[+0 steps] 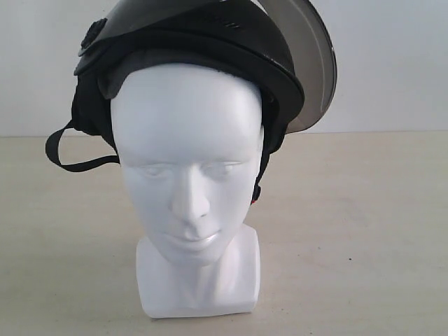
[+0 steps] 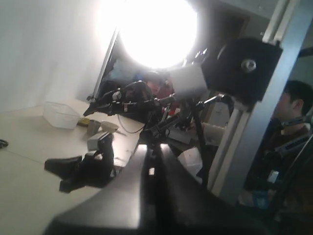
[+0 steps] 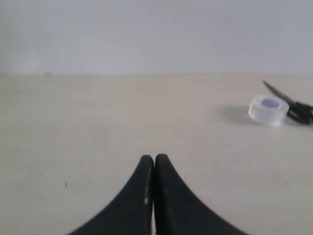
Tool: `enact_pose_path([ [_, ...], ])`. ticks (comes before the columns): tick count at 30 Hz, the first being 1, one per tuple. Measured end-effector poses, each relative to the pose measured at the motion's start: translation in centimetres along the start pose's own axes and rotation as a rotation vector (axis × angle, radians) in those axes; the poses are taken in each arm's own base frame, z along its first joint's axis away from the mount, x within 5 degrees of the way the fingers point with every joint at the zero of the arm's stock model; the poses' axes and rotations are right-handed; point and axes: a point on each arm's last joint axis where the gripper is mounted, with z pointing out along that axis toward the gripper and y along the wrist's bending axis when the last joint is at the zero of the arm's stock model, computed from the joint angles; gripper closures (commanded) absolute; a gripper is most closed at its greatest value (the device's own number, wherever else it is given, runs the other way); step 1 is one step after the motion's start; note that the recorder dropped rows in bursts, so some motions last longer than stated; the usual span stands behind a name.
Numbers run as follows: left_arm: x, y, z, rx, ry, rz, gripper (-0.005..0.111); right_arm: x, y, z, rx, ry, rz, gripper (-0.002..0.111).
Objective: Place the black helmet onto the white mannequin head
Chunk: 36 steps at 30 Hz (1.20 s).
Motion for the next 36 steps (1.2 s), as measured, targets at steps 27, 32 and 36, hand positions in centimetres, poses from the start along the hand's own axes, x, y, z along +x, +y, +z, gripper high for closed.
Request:
enact_pose_path([
  [27, -8.6, 2.9, 0.9, -0.456, -0.169, 0.192, 0.102, -15.9, -0.1, 1.7, -0.015, 0.295, 0.246, 0.108],
  [32, -12.0, 5.9, 1.8, -0.584, -0.211, 0.188, 0.102, -15.8, 0.5, 6.9, -0.046, 0.558, 0.31, 0.108],
  [36, -13.5, 10.5, 2.6, -0.702, -0.209, 0.126, 0.102, -14.5, 1.7, 10.7, -0.173, 0.662, 0.353, 0.108],
])
